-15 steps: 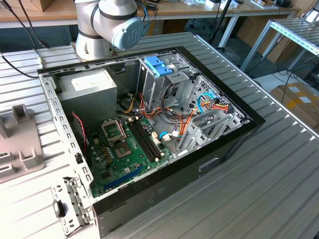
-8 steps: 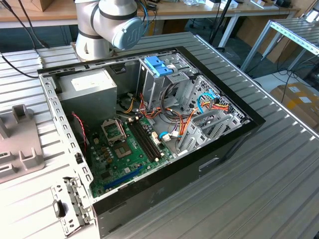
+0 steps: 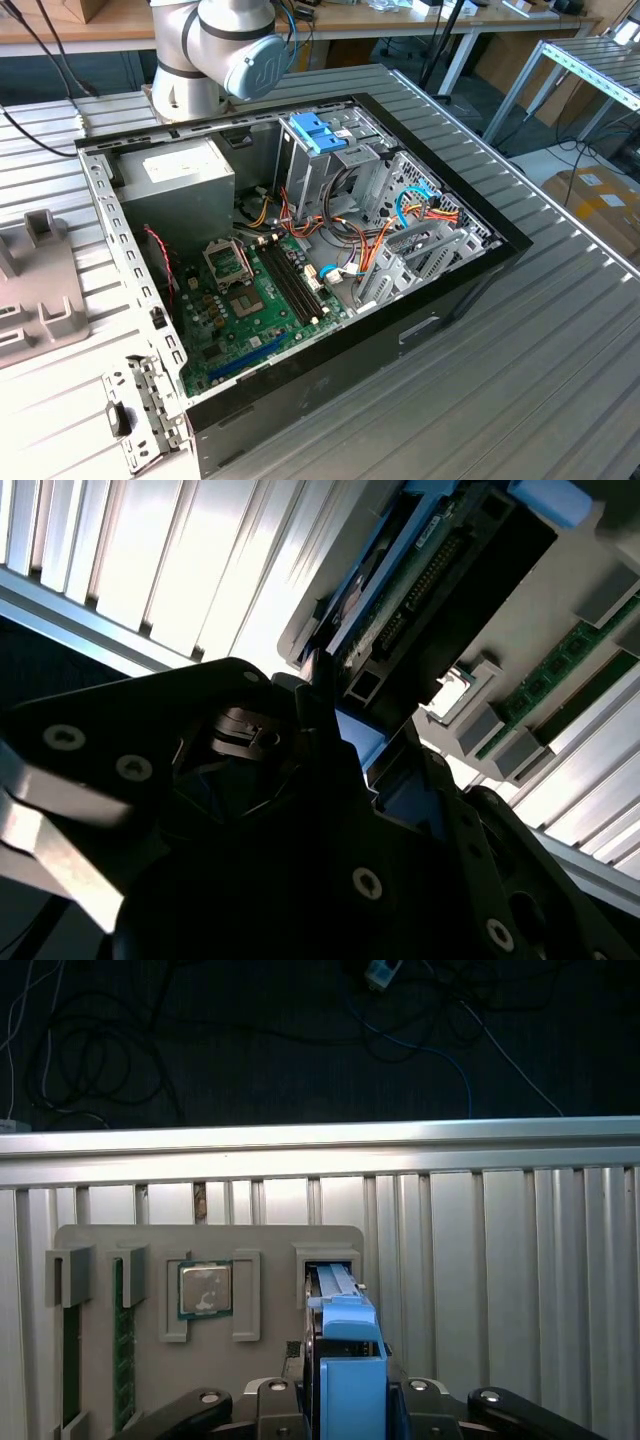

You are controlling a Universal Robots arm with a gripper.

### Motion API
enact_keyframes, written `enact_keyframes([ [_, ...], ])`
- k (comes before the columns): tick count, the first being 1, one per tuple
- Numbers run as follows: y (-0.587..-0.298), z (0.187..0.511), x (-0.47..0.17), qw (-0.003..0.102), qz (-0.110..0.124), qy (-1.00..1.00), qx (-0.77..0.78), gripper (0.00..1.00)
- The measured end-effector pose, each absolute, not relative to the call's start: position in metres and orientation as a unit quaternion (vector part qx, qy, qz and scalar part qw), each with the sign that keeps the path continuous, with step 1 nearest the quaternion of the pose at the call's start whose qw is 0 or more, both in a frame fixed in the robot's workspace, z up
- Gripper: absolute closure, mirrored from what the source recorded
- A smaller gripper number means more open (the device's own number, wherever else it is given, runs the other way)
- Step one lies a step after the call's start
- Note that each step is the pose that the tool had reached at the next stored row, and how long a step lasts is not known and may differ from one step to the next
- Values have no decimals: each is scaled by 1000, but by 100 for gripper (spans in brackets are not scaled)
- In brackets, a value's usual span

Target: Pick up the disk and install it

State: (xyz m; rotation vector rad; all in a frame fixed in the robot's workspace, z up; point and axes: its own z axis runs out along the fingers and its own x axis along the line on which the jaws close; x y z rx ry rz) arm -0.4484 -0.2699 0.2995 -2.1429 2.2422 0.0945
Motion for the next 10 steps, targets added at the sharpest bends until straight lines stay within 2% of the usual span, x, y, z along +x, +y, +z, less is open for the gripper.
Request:
enact_keyframes([
  [10,-270,304,-448,19,30,722,-690,63],
])
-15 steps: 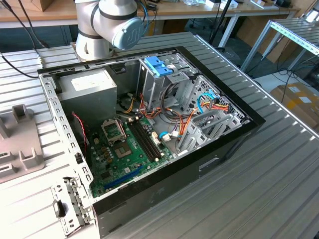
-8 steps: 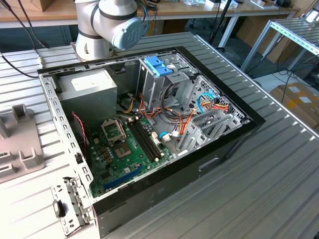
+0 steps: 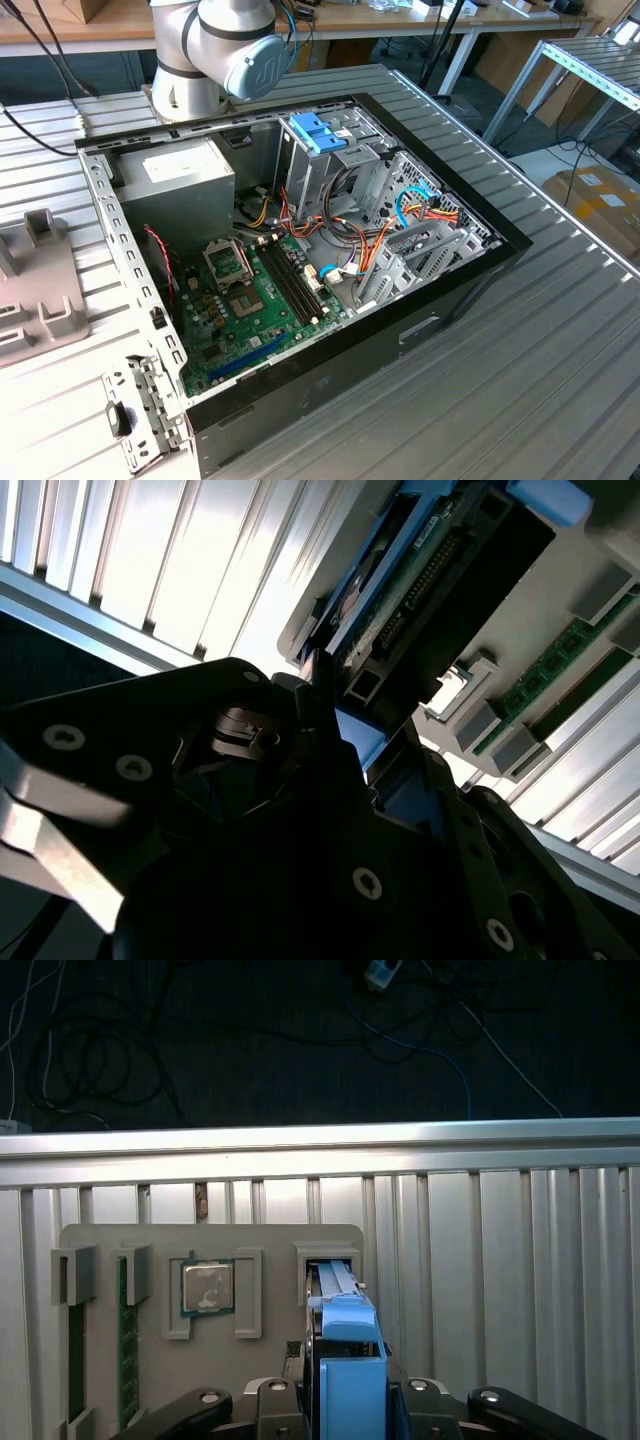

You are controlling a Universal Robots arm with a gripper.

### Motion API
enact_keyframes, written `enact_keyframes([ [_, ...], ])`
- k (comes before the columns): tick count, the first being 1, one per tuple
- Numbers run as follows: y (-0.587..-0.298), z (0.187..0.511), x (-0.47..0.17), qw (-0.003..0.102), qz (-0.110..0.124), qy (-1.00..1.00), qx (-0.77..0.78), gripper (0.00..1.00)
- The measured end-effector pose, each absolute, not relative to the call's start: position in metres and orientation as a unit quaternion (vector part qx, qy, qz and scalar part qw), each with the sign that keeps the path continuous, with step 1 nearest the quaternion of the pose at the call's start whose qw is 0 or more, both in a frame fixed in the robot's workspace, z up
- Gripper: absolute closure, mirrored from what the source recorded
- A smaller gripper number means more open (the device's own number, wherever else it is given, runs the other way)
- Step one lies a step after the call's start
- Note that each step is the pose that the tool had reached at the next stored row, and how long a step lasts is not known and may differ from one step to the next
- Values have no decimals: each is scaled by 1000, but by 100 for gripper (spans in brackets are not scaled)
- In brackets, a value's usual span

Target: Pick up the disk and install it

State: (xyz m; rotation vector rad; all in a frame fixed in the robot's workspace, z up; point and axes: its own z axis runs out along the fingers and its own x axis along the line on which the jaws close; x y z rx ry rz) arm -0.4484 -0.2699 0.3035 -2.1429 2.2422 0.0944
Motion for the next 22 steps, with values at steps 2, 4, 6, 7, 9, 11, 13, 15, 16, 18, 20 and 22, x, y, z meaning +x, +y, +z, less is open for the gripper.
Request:
enact_keyframes([
  [2,-270,304,-448,19,30,722,-690,63],
  [4,-270,306,-448,19,30,722,-690,63],
  [6,-270,307,-448,19,30,722,-690,63],
  [7,-270,308,-448,19,30,722,-690,63],
  [9,-270,310,-448,19,30,722,-690,63],
  [11,-270,311,-448,19,30,722,-690,63],
  [13,-270,312,-448,19,30,722,-690,63],
  [15,-270,313,-448,19,30,722,-690,63],
  [16,-270,313,-448,19,30,722,-690,63],
  [18,-270,314,-448,19,30,722,-690,63],
  [20,-270,315,-448,19,30,722,-690,63],
  [22,-270,317,-448,19,30,722,-690,63],
])
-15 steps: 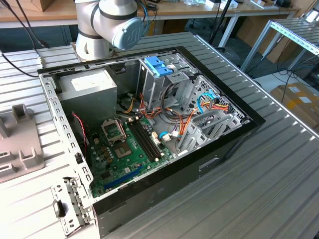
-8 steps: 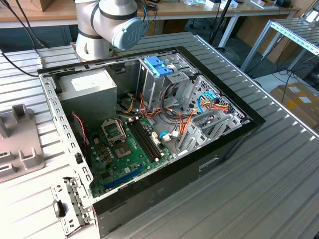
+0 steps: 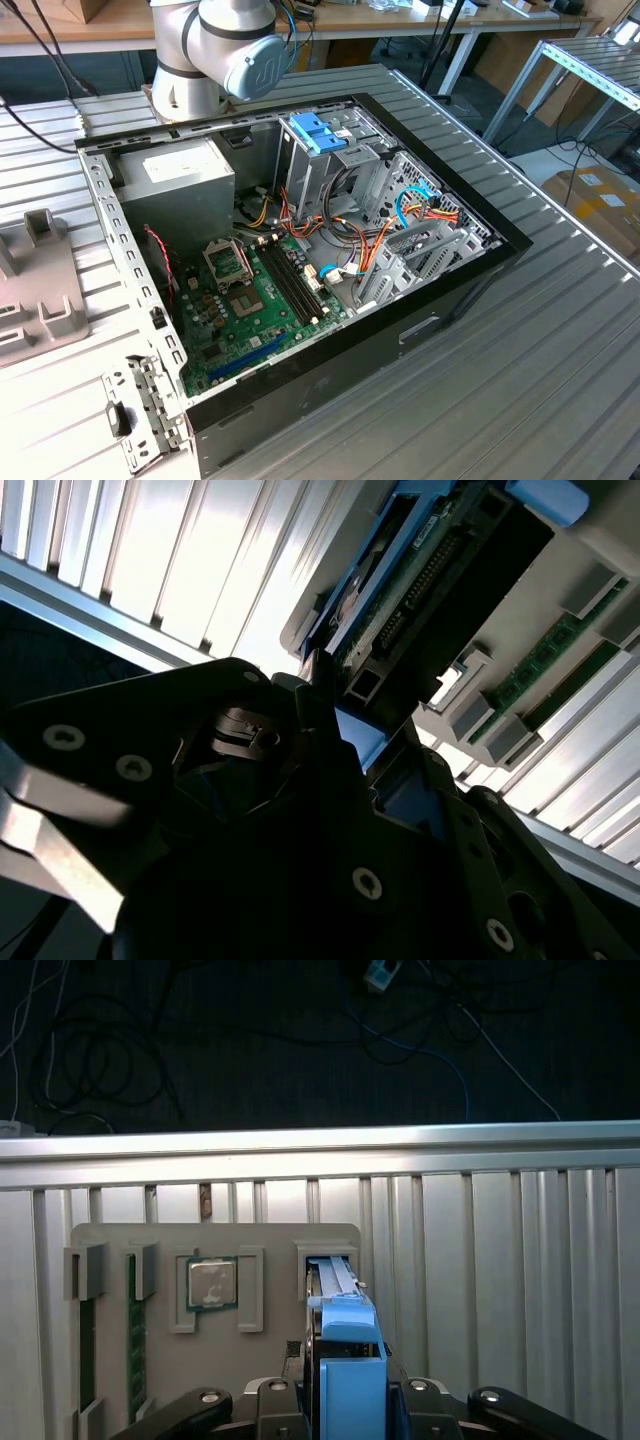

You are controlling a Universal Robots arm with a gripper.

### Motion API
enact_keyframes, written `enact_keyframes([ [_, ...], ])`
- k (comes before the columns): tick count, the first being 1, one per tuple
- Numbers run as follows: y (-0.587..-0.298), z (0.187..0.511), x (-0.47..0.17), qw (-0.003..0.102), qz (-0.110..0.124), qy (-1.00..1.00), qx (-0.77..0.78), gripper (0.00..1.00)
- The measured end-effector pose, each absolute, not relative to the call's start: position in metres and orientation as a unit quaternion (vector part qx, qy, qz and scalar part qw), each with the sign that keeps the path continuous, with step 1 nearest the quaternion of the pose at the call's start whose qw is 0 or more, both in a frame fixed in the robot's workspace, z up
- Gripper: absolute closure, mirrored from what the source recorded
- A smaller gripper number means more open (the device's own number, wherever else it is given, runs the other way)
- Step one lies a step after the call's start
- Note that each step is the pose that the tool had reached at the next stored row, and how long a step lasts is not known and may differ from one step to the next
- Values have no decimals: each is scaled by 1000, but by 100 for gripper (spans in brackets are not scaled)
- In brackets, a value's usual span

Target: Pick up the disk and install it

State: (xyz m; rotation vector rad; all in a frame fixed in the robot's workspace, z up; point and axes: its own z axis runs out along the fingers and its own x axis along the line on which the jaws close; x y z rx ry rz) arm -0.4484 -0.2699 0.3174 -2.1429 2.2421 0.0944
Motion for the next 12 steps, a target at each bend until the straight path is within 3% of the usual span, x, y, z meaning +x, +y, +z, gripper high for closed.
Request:
enact_keyframes([
  [12,-270,324,-448,19,30,722,-690,63],
])
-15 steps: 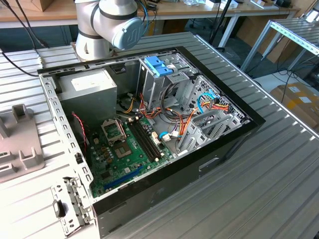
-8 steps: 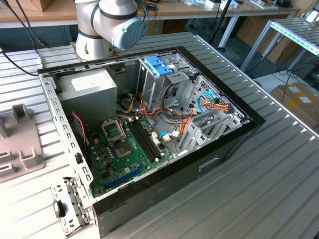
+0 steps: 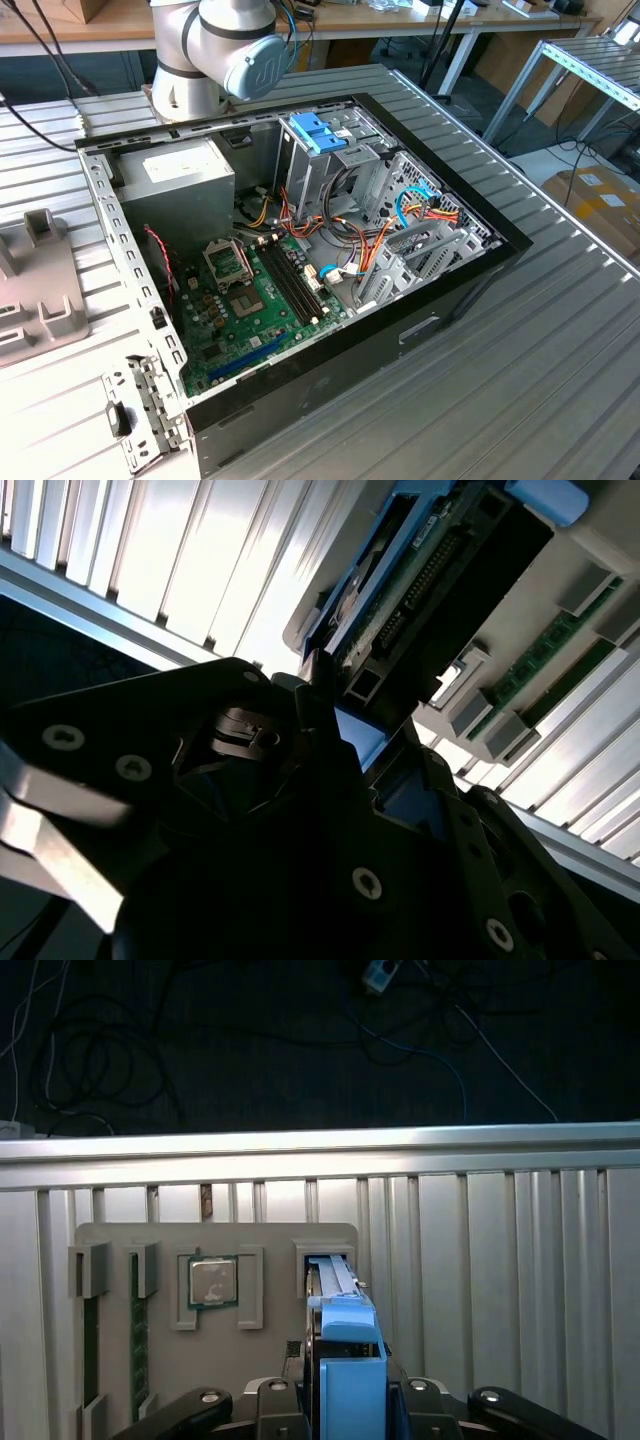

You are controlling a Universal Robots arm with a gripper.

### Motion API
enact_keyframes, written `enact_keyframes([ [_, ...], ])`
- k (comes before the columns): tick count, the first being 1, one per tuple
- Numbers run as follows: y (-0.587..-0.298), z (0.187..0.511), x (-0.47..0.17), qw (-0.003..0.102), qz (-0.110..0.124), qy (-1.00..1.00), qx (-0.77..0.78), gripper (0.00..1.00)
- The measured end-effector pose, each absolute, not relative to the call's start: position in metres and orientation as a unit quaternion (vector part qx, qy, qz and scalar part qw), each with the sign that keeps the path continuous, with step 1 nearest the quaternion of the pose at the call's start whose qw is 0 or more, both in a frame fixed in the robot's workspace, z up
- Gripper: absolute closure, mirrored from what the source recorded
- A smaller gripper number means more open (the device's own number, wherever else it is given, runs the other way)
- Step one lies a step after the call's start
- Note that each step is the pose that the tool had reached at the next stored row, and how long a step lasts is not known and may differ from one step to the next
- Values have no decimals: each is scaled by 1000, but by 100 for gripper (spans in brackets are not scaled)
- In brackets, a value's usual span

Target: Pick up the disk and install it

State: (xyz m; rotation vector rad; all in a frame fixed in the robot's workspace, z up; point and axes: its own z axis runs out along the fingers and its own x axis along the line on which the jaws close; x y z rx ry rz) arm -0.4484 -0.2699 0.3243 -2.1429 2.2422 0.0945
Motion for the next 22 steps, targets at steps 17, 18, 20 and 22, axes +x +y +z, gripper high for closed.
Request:
enact_keyframes([
  [17,-270,334,-448,19,30,722,-690,63],
  [18,-270,335,-448,19,30,722,-690,63],
  [20,-270,336,-448,19,30,722,-690,63],
  [22,-270,337,-448,19,30,722,-691,63],
])
